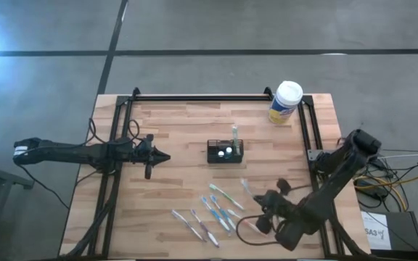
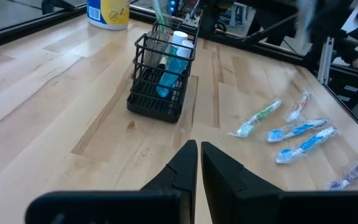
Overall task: Pick & Place toothbrushing station
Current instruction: Put the right blue toothbrush into the wire organizer
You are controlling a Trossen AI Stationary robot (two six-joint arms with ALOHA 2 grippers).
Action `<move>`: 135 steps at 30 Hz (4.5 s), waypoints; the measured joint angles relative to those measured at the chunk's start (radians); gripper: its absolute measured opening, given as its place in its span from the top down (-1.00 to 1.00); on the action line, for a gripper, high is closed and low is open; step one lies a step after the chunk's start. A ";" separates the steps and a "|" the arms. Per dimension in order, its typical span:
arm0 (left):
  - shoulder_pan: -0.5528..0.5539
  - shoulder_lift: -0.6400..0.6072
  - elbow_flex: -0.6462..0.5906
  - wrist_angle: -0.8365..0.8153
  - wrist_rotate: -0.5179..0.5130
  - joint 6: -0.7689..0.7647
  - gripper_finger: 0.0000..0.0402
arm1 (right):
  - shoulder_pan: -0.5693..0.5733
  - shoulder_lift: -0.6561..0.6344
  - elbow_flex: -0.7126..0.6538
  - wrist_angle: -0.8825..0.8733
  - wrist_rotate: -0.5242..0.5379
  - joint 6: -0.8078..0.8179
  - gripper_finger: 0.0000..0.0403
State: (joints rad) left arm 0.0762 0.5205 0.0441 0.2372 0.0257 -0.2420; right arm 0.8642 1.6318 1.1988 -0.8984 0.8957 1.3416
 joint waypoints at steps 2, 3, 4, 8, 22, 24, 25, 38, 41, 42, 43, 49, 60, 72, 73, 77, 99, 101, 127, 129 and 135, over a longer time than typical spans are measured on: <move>0.000 0.000 0.000 0.000 0.000 0.000 0.87 | -0.009 -0.046 0.002 0.054 0.070 -0.134 0.92; 0.000 0.000 0.000 0.000 0.000 0.000 0.87 | -0.019 -0.071 -0.001 0.105 0.081 -0.220 0.92; 0.000 0.000 0.000 0.000 0.000 0.000 0.87 | -0.031 -0.097 -0.010 0.163 0.081 -0.311 0.92; 0.000 0.000 0.000 0.000 0.000 0.000 0.87 | -0.112 -0.189 -0.091 0.490 0.027 -0.691 0.92; 0.000 0.000 0.000 0.006 -0.004 -0.018 0.87 | -0.614 -0.240 -0.633 1.871 -0.632 -1.345 0.93; 0.000 0.000 0.000 0.036 -0.006 -0.022 0.87 | -0.678 -0.213 -0.665 1.934 -0.701 -1.335 0.93; 0.000 0.000 0.000 0.062 -0.007 -0.022 0.87 | -0.705 -0.201 -0.671 1.952 -0.720 -1.329 0.93; -0.002 0.056 0.111 0.295 -0.050 0.032 0.87 | -0.813 -0.046 -0.607 1.948 -0.812 -1.460 0.93; -0.002 0.127 0.177 0.295 -0.050 0.071 0.87 | -0.813 -0.014 -0.574 1.952 -0.845 -1.477 0.93; -0.002 0.157 0.199 0.296 -0.051 0.085 0.87 | -0.812 -0.005 -0.564 1.952 -0.846 -1.477 0.93; -0.003 0.186 0.222 0.301 -0.050 0.091 0.86 | -0.812 0.005 -0.548 1.953 -0.845 -1.479 0.93; -0.007 0.362 0.356 0.340 -0.037 0.138 0.56 | -0.813 0.007 -0.477 1.872 -0.844 -1.527 0.93; -0.007 0.606 0.552 0.333 -0.037 0.171 -0.19 | -0.813 0.009 -0.421 1.793 -0.757 -1.604 0.93; -0.005 0.676 0.625 0.326 0.070 0.201 -0.18 | -0.810 0.006 -0.421 1.800 -0.738 -1.608 0.93; -0.005 0.672 0.622 0.326 0.071 0.205 -0.18 | -0.810 0.005 -0.421 1.800 -0.737 -1.608 0.93; -0.005 0.654 0.613 0.327 0.071 0.204 -0.19 | -0.810 0.006 -0.421 1.815 -0.735 -1.620 0.93; 0.001 0.603 0.612 0.286 0.036 0.165 -0.49 | -0.811 -0.007 -0.402 1.830 -0.708 -1.648 0.92; 0.001 0.603 0.615 0.286 0.035 0.164 -0.49 | -0.811 -0.007 -0.396 1.830 -0.709 -1.648 0.92; 0.001 0.669 0.645 0.375 0.025 0.200 -0.49 | -0.855 0.051 -0.341 1.820 -0.708 -1.571 0.92; 0.002 0.686 0.651 0.373 0.024 0.205 -0.49 | -0.854 0.077 -0.318 1.822 -0.694 -1.584 0.92; 0.005 0.684 0.658 0.368 0.025 0.209 -0.48 | -0.854 0.089 -0.315 1.829 -0.649 -1.594 0.92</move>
State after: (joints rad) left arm 0.0811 1.2041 0.7017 0.6047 0.0504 -0.0330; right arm 0.0105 1.7207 0.8834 0.9301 0.2470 -0.2524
